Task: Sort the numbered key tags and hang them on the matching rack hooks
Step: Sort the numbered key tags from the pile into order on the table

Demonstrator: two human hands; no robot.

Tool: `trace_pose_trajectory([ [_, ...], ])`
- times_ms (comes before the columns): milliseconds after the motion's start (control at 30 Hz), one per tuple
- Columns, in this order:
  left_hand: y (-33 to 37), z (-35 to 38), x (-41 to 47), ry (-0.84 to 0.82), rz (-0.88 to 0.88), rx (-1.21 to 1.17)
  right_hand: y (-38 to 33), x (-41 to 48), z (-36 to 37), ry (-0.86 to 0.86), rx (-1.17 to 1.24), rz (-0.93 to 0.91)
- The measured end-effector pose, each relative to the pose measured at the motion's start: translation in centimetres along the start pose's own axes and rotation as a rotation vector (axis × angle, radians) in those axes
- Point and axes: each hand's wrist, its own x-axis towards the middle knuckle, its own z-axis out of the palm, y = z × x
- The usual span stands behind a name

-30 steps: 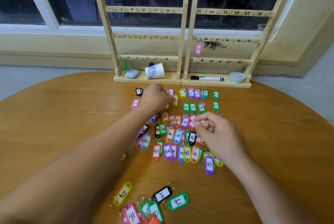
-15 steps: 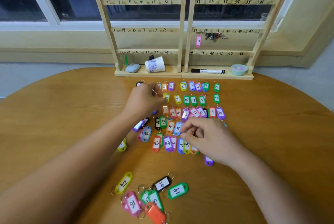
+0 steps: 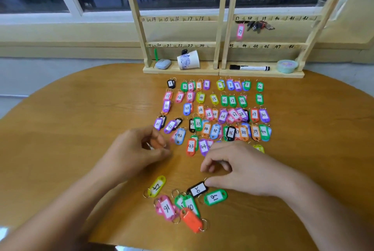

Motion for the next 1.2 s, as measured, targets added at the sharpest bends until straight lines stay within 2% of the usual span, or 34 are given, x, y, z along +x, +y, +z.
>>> trace_pose_trajectory([
  [167,-1.6,-0.3,-3.0,-0.102,-0.005,0.093,-0.4,0.1,0.7,-0.067,-0.026,-0.005],
  [500,-2.8,-0.9,-5.3,-0.148,0.087,0.255,-0.6,0.5,1.8,-0.099,-0.035,-0.002],
  [833,-2.6,-0.8,-4.2,-0.172,0.107,0.285,-0.6,0.3,1.6,-0.11,-0.023,0.04],
  [1000,-2.6,-0.4,-3.8,-0.167,0.099,0.229,-0.7,0.4,1.2,-0.001,0.053,0.083],
  [1200,-2.8,0.3,-3.6,-0.132,0.085,0.156,-0.5,0.5,0.9,0.144,0.258,0.115],
])
